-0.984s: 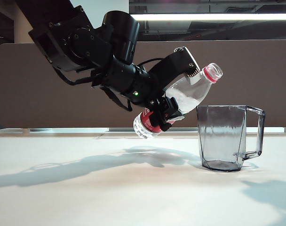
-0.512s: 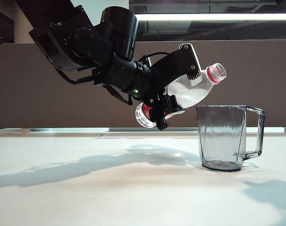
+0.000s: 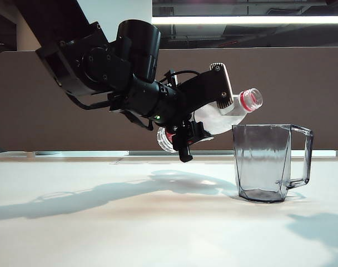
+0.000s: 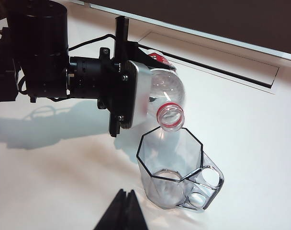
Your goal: Pick up the mineral water bottle with the left hand on the table and pour water into the mug until it's half full.
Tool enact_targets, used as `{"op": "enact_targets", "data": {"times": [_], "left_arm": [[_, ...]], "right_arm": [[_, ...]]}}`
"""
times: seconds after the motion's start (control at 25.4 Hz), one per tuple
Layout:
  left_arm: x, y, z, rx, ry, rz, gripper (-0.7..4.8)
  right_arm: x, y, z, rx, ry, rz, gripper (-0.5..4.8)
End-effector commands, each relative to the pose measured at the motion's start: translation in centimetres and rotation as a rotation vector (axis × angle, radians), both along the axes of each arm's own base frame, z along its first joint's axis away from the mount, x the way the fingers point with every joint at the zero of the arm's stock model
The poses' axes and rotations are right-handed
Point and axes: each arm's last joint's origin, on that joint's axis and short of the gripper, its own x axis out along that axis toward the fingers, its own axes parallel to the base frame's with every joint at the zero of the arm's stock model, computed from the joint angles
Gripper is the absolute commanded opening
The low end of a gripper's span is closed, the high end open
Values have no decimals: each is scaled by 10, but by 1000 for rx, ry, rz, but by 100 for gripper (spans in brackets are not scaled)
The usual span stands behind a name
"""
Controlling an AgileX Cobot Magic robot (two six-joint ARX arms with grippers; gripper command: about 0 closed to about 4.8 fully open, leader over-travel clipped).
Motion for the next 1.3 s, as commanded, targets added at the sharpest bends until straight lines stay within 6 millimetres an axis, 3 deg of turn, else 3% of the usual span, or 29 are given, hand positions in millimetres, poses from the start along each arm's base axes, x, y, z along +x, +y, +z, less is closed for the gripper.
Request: {"op": "enact_targets", "data": {"times": [0.04,1.3], "left_arm": [[2,-1,13,-35,-87,-5,214],[3,-1,18,109,-303,-34,214]], "right_arm": [[-1,0,4,15,-18,3,-1],[-1,0,4,14,-17,3,-1]]}}
